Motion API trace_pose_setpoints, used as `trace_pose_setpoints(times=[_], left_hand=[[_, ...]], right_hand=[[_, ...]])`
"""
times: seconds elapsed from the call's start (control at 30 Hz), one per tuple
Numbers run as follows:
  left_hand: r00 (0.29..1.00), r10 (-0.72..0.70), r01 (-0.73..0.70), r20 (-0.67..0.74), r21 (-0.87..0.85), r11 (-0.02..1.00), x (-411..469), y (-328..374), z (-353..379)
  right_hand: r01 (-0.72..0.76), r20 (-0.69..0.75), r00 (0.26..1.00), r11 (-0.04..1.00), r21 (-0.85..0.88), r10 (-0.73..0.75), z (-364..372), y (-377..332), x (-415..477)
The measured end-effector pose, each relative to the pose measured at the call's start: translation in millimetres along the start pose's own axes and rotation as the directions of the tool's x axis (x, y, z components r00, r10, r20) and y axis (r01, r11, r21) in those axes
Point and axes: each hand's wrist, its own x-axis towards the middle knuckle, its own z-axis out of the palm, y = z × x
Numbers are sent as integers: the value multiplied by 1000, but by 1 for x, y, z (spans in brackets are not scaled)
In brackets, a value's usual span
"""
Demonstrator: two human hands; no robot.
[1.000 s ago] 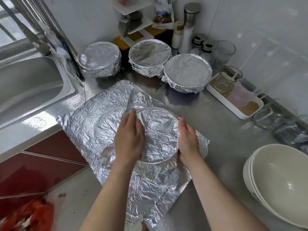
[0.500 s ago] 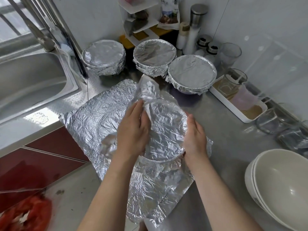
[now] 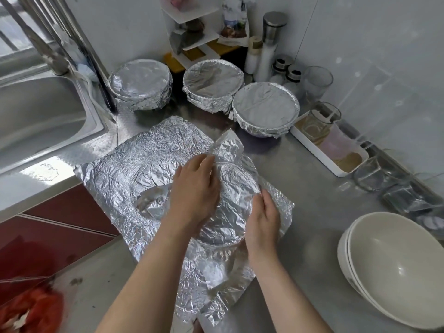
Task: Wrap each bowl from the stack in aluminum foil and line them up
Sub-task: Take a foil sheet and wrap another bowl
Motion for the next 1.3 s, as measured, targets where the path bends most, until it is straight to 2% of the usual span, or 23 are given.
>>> trace_pose_setpoints(times=[0.07, 0.13, 0.23, 0.33, 0.43, 0.63, 0.77, 0.9, 1.03, 1.17, 1.3], left_hand=[[998, -36, 36, -51, 7, 999, -3, 0, 0], [996, -66, 66, -67, -11, 998, -6, 2, 0], [996, -69, 66, -48, -51, 997, -12, 2, 4], [996, -74, 72, -44, -48, 996, -14, 1, 9], [997, -78, 77, -30, -45, 996, -12, 0, 9], [996, -74, 73, -50, -25, 997, -14, 2, 9], [997, -75, 71, -31, -98, 993, -9, 1, 5], [982, -162, 147, -93, -154, 977, -25, -4, -6], [962, -252, 230, -108, -181, 956, -49, 4, 5], [969, -224, 198, -104, -218, 956, -42, 2, 6], [992, -120, 104, -46, -259, 960, -20, -1, -8]], right_hand=[[98, -8, 995, 992, -79, -99, -4, -7, 11], [188, 81, 981, 963, -193, -176, -7, -17, 26], [304, 332, 925, 881, -361, -183, -4, -28, 44], [332, 374, 912, 836, -436, -167, -1, -28, 51], [331, 368, 914, 841, -429, -172, -5, -26, 51], [302, 258, 941, 884, -357, -217, -2, -17, 48], [262, 257, 948, 923, -282, -190, -4, -16, 49], [236, 249, 953, 937, -256, -171, -9, -14, 44], [239, 314, 938, 932, -274, -148, -5, -5, 33], [181, 278, 952, 966, -184, -125, -4, 0, 24], [106, 172, 981, 987, -122, -84, 0, 10, 5]])
